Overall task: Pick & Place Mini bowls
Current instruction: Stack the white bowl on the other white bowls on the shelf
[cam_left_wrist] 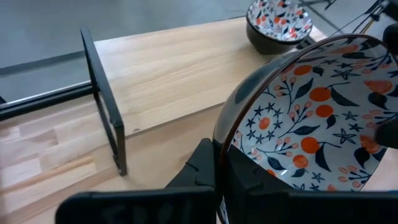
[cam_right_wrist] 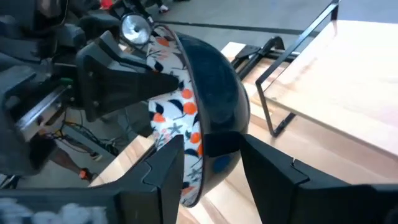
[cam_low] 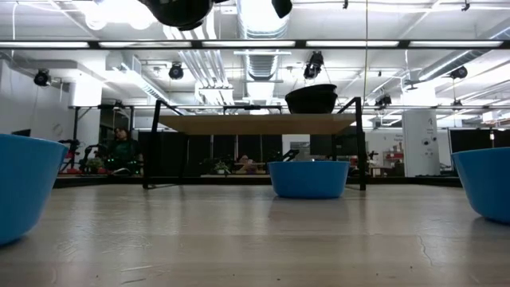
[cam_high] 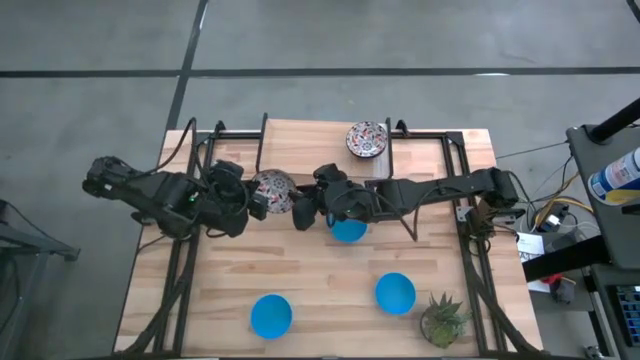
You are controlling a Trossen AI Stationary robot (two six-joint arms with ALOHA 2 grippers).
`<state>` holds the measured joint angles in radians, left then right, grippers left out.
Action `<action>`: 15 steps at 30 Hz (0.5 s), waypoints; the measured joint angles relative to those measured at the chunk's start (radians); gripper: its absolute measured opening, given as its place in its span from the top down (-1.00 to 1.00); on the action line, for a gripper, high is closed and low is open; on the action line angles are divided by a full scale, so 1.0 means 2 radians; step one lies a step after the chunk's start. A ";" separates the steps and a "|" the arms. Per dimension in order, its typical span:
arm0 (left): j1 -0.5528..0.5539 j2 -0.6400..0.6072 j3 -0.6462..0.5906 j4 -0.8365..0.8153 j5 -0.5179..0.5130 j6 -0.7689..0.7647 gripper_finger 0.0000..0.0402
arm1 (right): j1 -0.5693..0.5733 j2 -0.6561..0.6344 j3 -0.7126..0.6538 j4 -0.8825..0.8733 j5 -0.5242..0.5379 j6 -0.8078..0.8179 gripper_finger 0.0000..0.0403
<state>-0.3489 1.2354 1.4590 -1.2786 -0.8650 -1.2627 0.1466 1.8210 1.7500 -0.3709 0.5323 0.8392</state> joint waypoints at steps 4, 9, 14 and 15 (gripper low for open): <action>-0.001 0.000 0.010 0.007 0.003 -0.002 0.99 | -0.006 -0.001 0.000 0.002 0.004 -0.013 0.35; -0.002 0.000 0.035 0.004 0.008 0.010 0.96 | -0.013 -0.003 0.001 0.004 0.007 -0.016 0.48; -0.002 0.000 0.055 0.006 0.008 0.032 0.93 | -0.020 -0.006 0.005 0.000 0.008 -0.031 0.57; -0.002 0.000 0.056 0.010 0.007 0.037 0.92 | -0.020 -0.006 0.010 -0.005 0.010 -0.035 0.60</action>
<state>-0.3527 1.2354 1.5714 -1.2582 -0.8503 -1.1882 0.1066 1.8080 1.7694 -0.3816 0.5515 0.7682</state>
